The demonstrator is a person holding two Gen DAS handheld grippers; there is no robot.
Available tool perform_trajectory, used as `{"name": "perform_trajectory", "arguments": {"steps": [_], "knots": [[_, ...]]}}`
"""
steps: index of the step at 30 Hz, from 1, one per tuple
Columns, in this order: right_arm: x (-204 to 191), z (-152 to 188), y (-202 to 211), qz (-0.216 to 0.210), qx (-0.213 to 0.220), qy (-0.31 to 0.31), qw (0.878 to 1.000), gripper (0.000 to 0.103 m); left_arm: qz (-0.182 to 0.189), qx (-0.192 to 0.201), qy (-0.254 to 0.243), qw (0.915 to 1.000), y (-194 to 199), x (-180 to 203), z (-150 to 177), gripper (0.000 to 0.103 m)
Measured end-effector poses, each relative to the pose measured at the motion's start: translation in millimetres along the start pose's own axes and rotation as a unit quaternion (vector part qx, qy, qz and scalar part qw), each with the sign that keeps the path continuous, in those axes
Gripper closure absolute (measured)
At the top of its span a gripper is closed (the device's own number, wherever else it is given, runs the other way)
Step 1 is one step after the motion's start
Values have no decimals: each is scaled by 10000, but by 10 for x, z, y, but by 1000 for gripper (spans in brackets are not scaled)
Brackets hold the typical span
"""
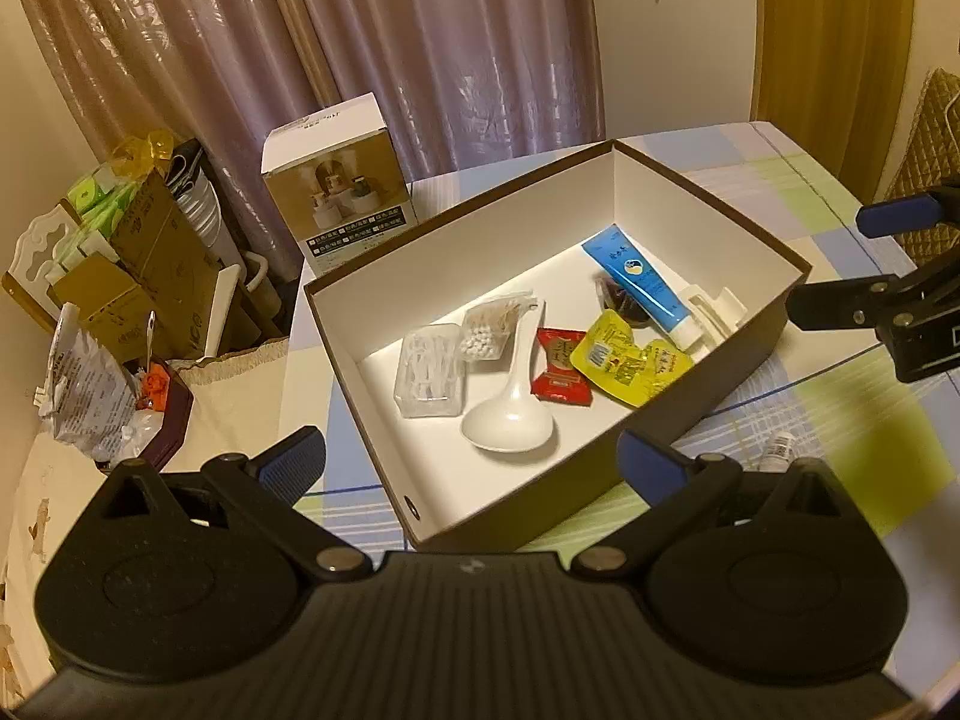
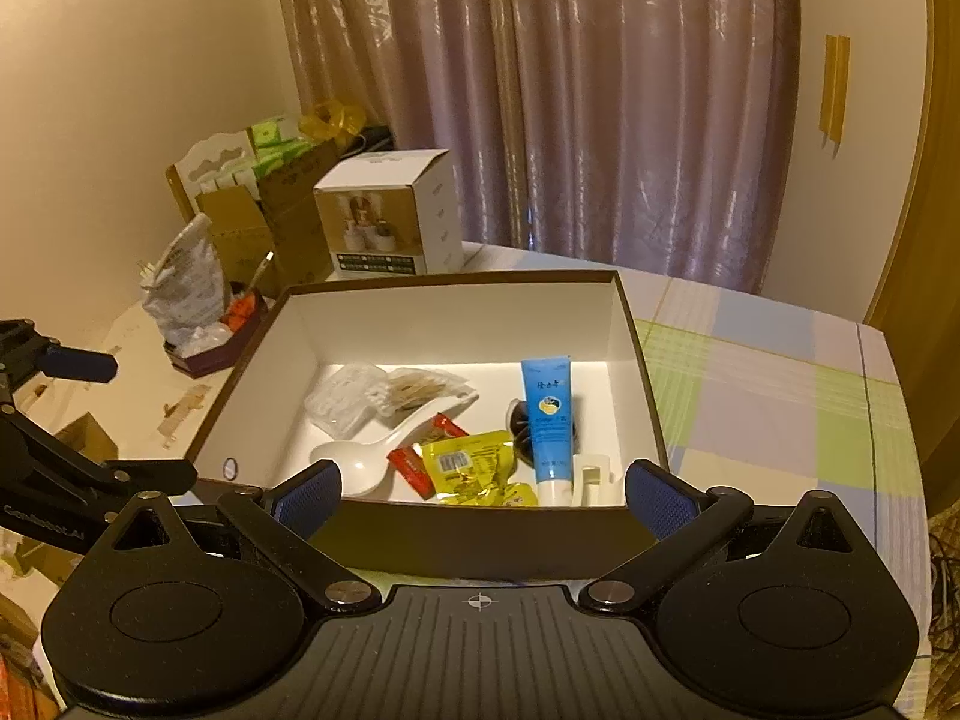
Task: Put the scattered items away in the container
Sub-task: 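Lift both tools out of the box and move back toward the table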
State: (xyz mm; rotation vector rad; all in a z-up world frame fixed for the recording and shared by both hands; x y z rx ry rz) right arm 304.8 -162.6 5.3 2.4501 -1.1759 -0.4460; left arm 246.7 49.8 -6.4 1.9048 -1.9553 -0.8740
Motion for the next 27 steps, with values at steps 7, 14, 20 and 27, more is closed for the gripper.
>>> {"name": "perform_trajectory", "arguments": {"steps": [7,14,20,27], "knots": [[18,47,173,-51,59,-41,10000,0,-35,16,146,9999,124,63,49,1],[137,127,408,-54,167,-157,9997,0,43,34,314,9995,283,147,158,1],[321,318,583,111,88,-241,9996,0,172,3,390,9991,358,258,341,1],[433,714,618,217,-271,-423,9985,0,283,-231,444,9983,321,382,654,1]]}}
Point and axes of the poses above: each gripper's, at about its wrist camera, not at the fingertips, and y roughly against the way its jaws point, x to its right, z to its underside, the point moved 5 cm from there along -y, roughly the way its jaws point, and after that the axes turned 13 degrees about x, right-handed, at the moved point
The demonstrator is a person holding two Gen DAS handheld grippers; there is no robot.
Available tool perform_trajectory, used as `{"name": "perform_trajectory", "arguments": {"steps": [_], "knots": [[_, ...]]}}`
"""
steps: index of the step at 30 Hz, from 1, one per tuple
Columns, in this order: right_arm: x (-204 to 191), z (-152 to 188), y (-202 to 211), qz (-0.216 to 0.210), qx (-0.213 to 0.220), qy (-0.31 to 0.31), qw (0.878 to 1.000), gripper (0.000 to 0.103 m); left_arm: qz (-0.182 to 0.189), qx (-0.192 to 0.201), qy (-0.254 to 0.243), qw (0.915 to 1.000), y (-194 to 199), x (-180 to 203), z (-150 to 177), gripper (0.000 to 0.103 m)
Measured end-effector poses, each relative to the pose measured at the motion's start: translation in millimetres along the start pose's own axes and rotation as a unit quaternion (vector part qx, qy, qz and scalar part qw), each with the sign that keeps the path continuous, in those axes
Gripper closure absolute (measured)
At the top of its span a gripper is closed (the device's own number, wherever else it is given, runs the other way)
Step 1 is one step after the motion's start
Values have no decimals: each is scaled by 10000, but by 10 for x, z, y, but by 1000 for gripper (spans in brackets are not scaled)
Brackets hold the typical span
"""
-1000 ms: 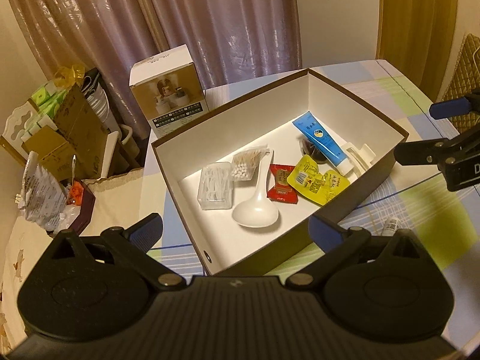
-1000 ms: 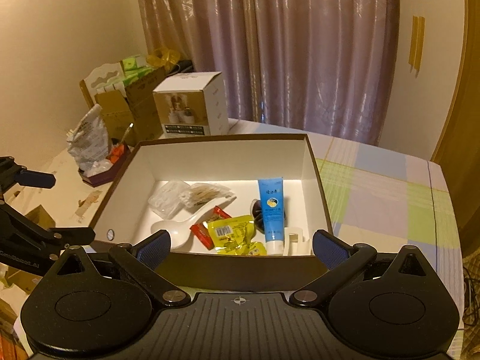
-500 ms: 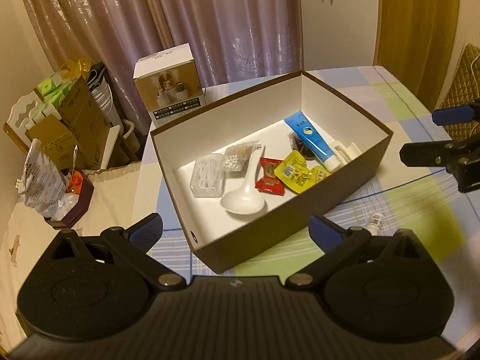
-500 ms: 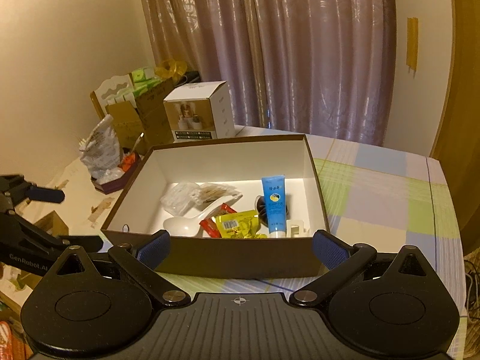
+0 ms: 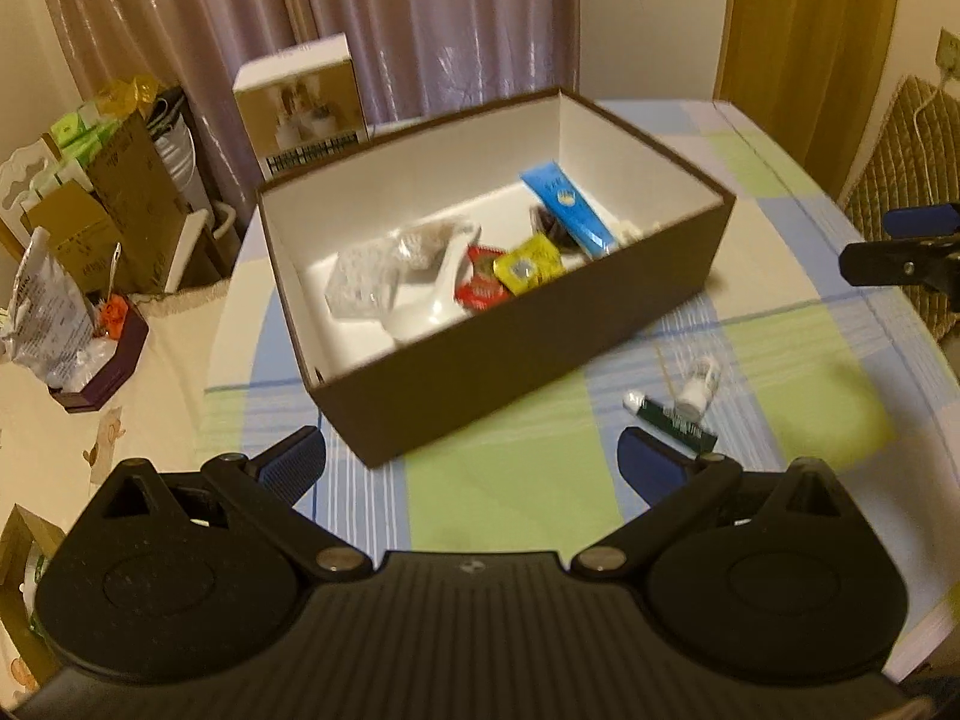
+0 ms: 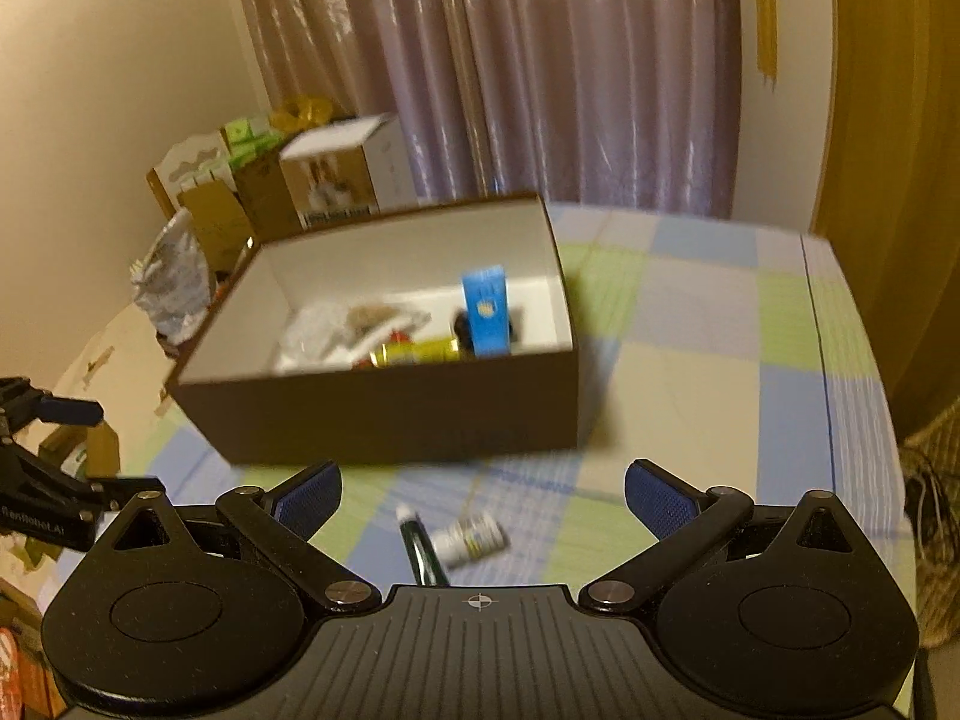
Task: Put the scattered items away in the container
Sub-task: 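Lift both tools out of the box and move back toward the table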
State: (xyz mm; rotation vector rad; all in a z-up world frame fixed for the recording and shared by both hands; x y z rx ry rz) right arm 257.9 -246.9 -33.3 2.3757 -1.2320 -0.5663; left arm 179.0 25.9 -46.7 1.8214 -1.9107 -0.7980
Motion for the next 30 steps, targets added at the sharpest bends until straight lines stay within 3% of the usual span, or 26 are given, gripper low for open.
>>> {"name": "perform_trajectory", "arguments": {"steps": [19,30], "knots": [[134,486,-202,123,-648,-73,9978,0,330,-386,-40,9987,-231,296,324,1],[121,792,-397,-316,-1020,254,9940,0,475,-720,-21,9963,-499,393,524,1]]}}
Point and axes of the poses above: each gripper's, at about its wrist camera, not at the fingertips, and y roughly against the way its jaws point, x to its right, z to its underside, the point moved 5 cm from there along -y, roughly the way its jaws point, and after that the axes turned 13 degrees about x, right-handed, at the moved point
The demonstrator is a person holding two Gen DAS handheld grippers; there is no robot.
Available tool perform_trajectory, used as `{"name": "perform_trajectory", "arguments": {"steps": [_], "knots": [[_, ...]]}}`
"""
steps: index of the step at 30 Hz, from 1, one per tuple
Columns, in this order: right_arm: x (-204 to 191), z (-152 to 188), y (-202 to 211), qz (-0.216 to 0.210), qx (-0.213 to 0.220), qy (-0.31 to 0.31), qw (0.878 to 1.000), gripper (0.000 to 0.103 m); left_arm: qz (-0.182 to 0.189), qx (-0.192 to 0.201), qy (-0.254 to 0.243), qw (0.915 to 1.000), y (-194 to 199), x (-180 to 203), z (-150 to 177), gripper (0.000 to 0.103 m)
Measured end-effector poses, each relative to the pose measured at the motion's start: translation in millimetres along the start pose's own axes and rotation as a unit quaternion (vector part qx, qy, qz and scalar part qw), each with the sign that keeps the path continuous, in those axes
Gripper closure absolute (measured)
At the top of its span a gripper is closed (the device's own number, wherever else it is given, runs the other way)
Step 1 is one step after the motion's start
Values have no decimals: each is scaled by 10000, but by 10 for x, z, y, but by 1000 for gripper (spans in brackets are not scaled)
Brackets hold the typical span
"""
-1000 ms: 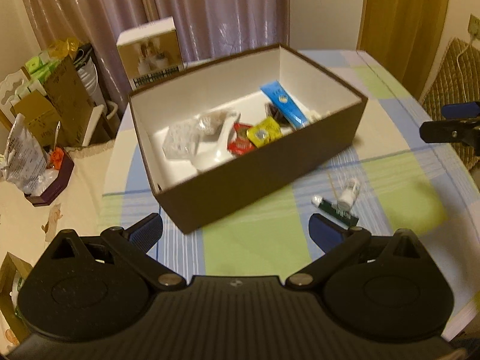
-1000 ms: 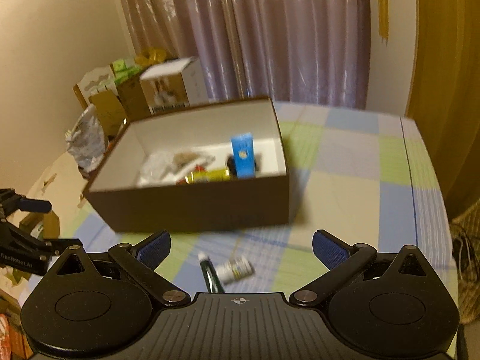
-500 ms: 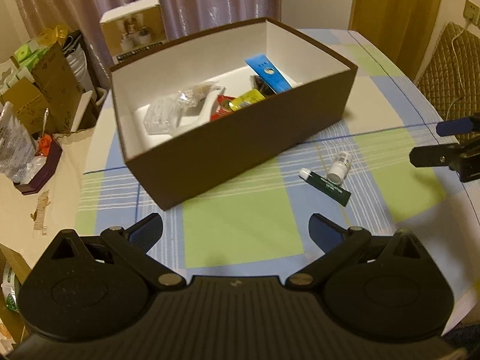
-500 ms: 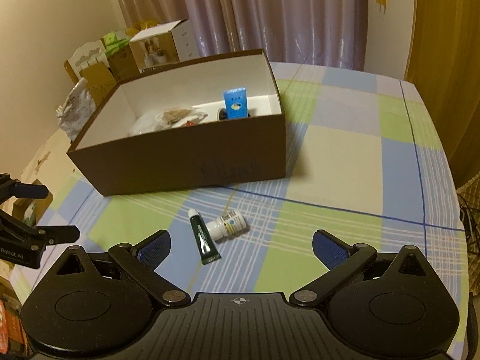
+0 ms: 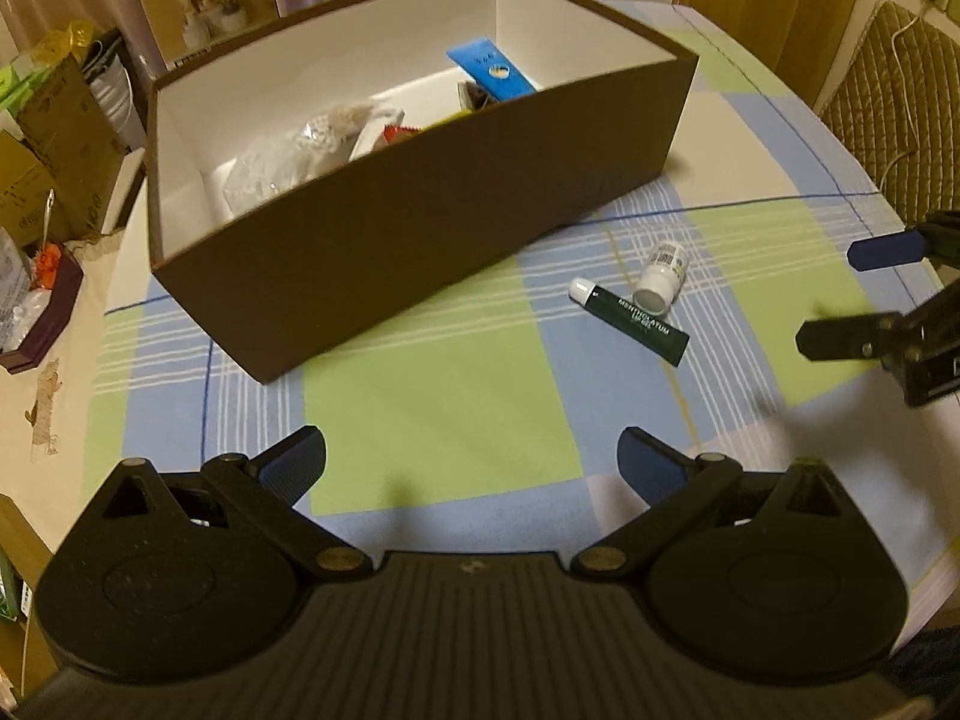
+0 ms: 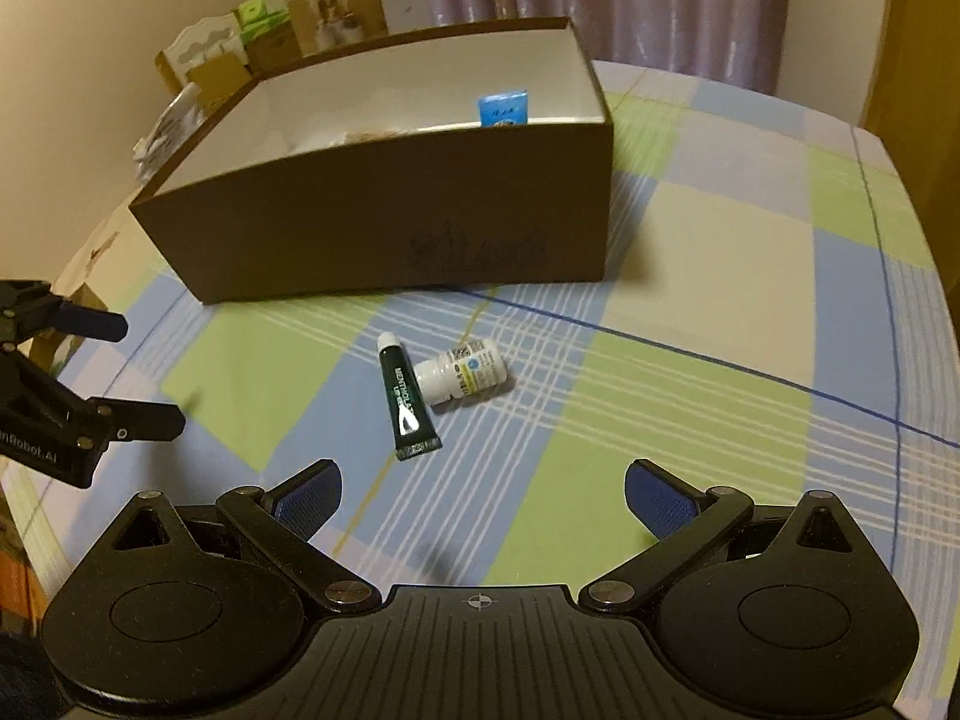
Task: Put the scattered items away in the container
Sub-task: 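Lift both tools out of the box and move back toward the table, then grasp the white pill bottle with the right tool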
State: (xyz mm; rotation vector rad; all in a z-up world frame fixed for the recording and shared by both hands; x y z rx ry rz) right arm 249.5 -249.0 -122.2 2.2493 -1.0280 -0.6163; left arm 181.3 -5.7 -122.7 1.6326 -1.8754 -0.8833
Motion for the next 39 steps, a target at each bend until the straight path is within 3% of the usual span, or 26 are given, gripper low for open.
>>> {"name": "perform_trajectory", "arguments": {"steps": [13,14,15,16,30,32,39], "knots": [[31,-80,-366,-353,136,187,9991,0,-18,-339,201,9992,-397,-90,130,1],[22,-82,-398,-412,167,218,9988,6,-15,-356,207,9992,-429,-96,132,1],[9,-82,-436,-510,159,260,9982,29,-8,-374,206,9991,-460,-100,134,1],[5,-82,-485,-553,104,289,9980,37,1,-390,201,9990,-486,-99,135,1],[-51,-128,-823,-634,198,883,9939,39,-7,-455,339,9984,-705,-178,150,1],[-64,-119,-846,-666,175,973,9929,53,-10,-448,339,9984,-711,-181,145,1],[16,-99,-735,-521,287,881,9943,54,33,-420,361,9985,-740,-153,112,1]]}}
Point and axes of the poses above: each gripper's, at about its wrist camera, not at the fingertips, and y roughly against the way its jaws point, x to its right, z to its underside, the point moved 5 cm from there along -y, roughly the way its jaws point, and after that the axes turned 13 degrees about x, right-handed, at the moved point
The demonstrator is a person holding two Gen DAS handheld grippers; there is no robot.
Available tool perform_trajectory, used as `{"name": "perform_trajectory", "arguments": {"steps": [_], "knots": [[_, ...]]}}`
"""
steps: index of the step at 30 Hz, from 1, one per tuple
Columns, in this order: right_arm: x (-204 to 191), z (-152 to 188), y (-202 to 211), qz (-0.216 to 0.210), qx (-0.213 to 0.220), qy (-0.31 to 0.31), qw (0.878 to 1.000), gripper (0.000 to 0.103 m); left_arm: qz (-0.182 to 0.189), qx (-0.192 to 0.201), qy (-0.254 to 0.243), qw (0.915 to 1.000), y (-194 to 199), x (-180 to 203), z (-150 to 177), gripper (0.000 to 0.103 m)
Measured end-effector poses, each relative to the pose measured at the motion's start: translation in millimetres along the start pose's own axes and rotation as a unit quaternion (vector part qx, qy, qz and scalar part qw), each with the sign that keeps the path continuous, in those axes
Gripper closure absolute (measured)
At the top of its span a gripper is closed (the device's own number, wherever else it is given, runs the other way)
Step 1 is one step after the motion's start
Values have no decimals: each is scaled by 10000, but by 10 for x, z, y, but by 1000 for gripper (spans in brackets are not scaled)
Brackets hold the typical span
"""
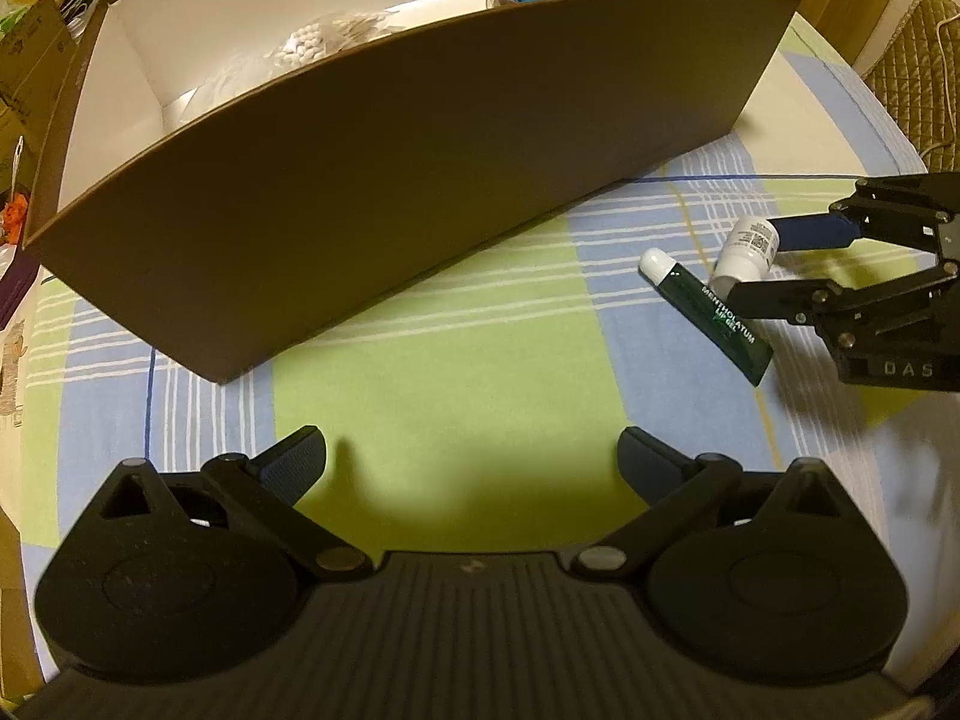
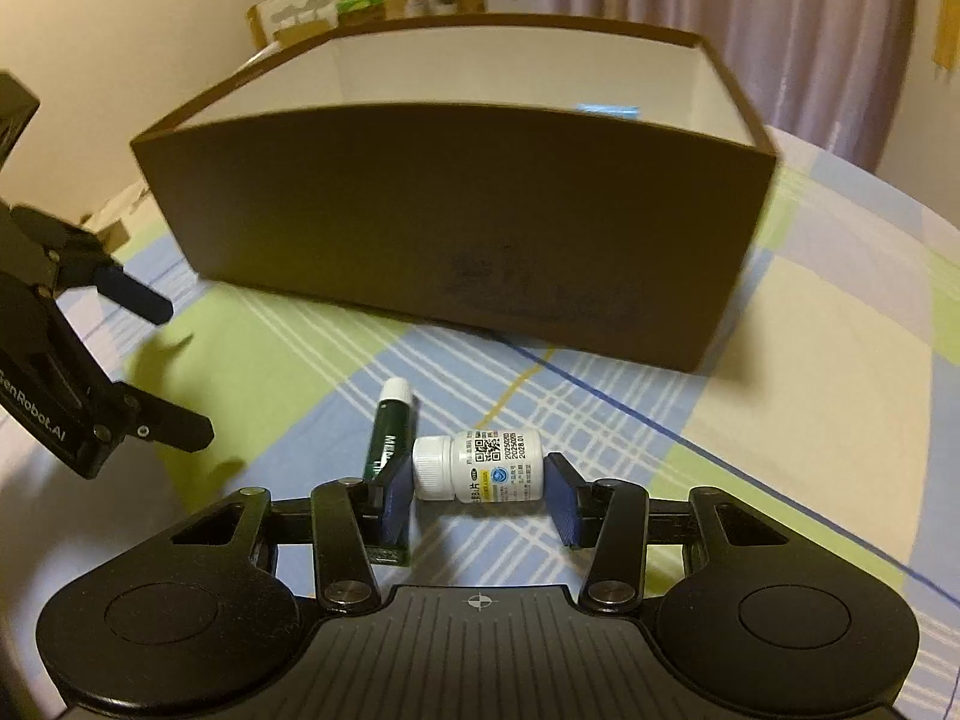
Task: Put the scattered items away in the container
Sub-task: 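Grasp the white pill bottle with the right tool, then grasp the green lip balm tube with the left tool while the right holds the bottle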
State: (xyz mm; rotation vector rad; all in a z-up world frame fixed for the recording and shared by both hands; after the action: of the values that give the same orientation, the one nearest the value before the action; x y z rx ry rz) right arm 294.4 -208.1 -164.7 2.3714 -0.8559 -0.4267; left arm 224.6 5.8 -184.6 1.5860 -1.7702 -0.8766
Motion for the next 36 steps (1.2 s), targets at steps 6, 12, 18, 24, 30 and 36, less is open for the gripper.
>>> {"name": "perform_trajectory", "arguments": {"steps": [6,12,18,24,30,36], "knots": [[225,58,258,426,-107,-264,9987,54,218,175,17,9996,3,151,-87,2],[439,211,505,784,-157,-680,9945,53,508,330,121,9981,-93,456,-144,18],[544,302,668,984,-177,-896,9909,53,606,391,226,9971,-254,762,-147,30],[593,338,722,1059,-193,-1037,9888,53,627,384,26,9973,-401,878,-186,36],[597,341,673,1032,-212,-1051,9889,53,596,582,-594,9947,-399,902,-141,56],[545,311,629,977,-214,-1031,9896,53,747,617,-736,9926,-356,813,-191,81]]}}
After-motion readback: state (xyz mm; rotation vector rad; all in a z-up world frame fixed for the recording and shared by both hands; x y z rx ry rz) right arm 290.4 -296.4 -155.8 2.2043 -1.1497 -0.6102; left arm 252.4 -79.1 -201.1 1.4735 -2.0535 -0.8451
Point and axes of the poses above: each gripper's, at about its wrist camera, not at the fingertips, and y roughly against the way its jaws point, x to its right, z to its underside, the point moved 5 cm from there along -y, roughly the way its jaws point, and after that the axes turned 13 degrees about x, right-handed, at the moved point
